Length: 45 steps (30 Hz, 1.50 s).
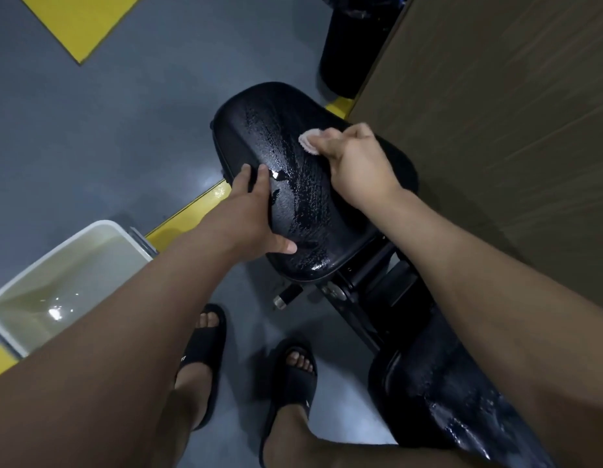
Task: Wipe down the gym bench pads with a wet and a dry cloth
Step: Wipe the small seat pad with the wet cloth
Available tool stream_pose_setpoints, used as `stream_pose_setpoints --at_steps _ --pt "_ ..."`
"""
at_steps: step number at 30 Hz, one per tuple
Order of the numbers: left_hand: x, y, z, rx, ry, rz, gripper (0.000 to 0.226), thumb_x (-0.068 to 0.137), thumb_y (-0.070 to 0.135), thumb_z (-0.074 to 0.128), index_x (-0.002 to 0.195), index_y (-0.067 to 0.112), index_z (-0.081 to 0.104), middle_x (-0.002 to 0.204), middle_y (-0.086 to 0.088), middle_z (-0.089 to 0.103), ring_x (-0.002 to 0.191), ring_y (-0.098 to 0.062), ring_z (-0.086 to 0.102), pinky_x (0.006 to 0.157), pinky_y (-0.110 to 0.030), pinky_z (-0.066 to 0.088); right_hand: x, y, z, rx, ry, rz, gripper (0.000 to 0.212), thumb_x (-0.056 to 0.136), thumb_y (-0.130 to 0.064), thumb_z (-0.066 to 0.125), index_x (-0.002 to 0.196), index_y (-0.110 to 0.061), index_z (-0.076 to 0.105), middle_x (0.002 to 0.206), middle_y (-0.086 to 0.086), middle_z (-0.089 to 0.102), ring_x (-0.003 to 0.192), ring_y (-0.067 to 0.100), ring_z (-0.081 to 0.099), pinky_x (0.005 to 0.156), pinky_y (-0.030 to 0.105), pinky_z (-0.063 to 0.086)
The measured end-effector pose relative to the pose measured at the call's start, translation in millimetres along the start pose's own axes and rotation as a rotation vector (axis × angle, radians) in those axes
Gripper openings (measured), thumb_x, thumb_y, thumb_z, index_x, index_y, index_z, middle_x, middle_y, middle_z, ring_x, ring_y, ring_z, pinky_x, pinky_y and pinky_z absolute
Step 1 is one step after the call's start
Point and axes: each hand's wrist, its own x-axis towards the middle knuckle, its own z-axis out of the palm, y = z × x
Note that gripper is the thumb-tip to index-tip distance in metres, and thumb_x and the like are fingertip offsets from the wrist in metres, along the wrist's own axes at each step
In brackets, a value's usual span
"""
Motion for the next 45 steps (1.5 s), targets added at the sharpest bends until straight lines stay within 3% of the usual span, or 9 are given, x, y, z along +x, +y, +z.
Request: stream_pose_setpoints --at_steps 7,13,19,22,26,34,38,42,45 --pt "-1.5 -1.8 -2.6 0.027 -0.001 0.02 0.13 0.078 0.043 0.085 0.161 0.024 -0.013 0.168 -0.002 -0.021 0.156 -0.024 0.009 0.121 -0.034 0.022 -128.1 -32.8 -21.9 0.061 -0.047 -0.232 0.046 0.09 0.002 0.05 0.124 -0.018 0.072 0.123 -0.006 0.07 0.098 0.03 0.057 0.095 0.031 0.049" --pt "-0.6 4.9 -0.8 0.03 0.0 -0.008 0.128 0.081 0.037 0.084 0.16 0.019 -0.014 0.168 -0.007 -0.022 0.157 -0.027 0.006 0.122 -0.035 0.019 -129.3 -16.8 -24.1 -0.023 -0.108 -0.214 0.058 0.084 -0.001 0.038 0.126 -0.027 0.069 0.12 -0.014 0.067 0.095 0.026 0.058 0.095 0.026 0.045" --pt "1.2 9.2 0.6 0.057 -0.012 -0.03 0.13 0.08 0.04 0.084 0.16 0.016 -0.015 0.167 -0.012 -0.02 0.157 -0.029 -0.003 0.125 -0.038 0.015 -47.4 18.5 -28.3 0.03 -0.033 0.265 0.048 0.096 -0.002 0.046 0.131 -0.028 0.068 0.122 0.001 0.062 0.097 0.019 0.042 0.084 0.017 0.029" --pt "0.1 15.4 -1.2 0.069 -0.017 -0.022 0.127 0.08 0.039 0.084 0.161 0.015 -0.01 0.167 -0.009 -0.016 0.156 -0.031 -0.004 0.126 -0.04 0.015 -68.6 -5.6 -18.2 0.034 0.154 0.199 0.045 0.097 0.0 0.05 0.127 -0.025 0.072 0.11 -0.024 0.059 0.091 0.024 0.043 0.08 0.013 0.028" --pt "-3.7 35.0 -7.7 0.083 0.029 0.067 0.109 0.081 0.044 0.08 0.162 0.024 0.011 0.166 -0.005 -0.002 0.152 -0.032 0.004 0.122 -0.036 0.016 -117.8 -38.6 -6.0 0.088 0.29 0.247 0.045 0.09 0.005 0.054 0.119 -0.022 0.076 0.107 -0.012 0.071 0.09 0.022 0.044 0.09 0.018 0.038" --pt "-10.6 69.0 11.1 0.062 -0.014 0.213 0.086 0.087 0.049 0.073 0.157 0.046 0.024 0.166 0.007 0.003 0.153 -0.022 -0.001 0.123 -0.038 0.016 -172.8 -80.4 -0.5 0.828 0.79 1.224 0.031 0.103 -0.022 0.057 0.131 -0.027 0.07 0.109 -0.007 0.075 0.088 0.001 0.07 0.076 0.014 0.055" --pt "-5.8 74.1 23.6 0.183 -0.022 0.225 0.078 0.089 0.057 0.067 0.155 0.047 0.028 0.167 0.006 0.007 0.153 -0.021 0.003 0.124 -0.037 0.014 -165.6 -58.6 0.1 0.896 0.891 1.181 0.025 0.104 -0.016 0.058 0.122 -0.011 0.074 0.1 0.018 0.066 0.061 -0.002 0.06 0.053 0.005 0.043" --pt "-5.6 69.6 24.7 0.223 -0.014 0.231 0.074 0.091 0.052 0.066 0.155 0.05 0.028 0.168 0.009 0.006 0.154 -0.023 0.003 0.123 -0.038 0.014 -137.3 -27.5 1.8 0.979 0.876 1.081 0.031 0.103 -0.031 0.057 0.129 -0.023 0.072 0.098 -0.003 0.067 0.098 0.011 0.066 0.096 0.029 0.056" --pt "-5.4 65.0 25.5 0.264 -0.022 0.255 0.074 0.093 0.051 0.065 0.155 0.053 0.025 0.169 0.009 0.002 0.156 -0.024 -0.001 0.125 -0.039 0.009 -133.9 -37.5 19.6 0.936 0.842 1.088 0.037 0.104 -0.013 0.053 0.138 -0.024 0.064 0.104 -0.002 0.064 0.093 0.012 0.065 0.097 0.028 0.054"
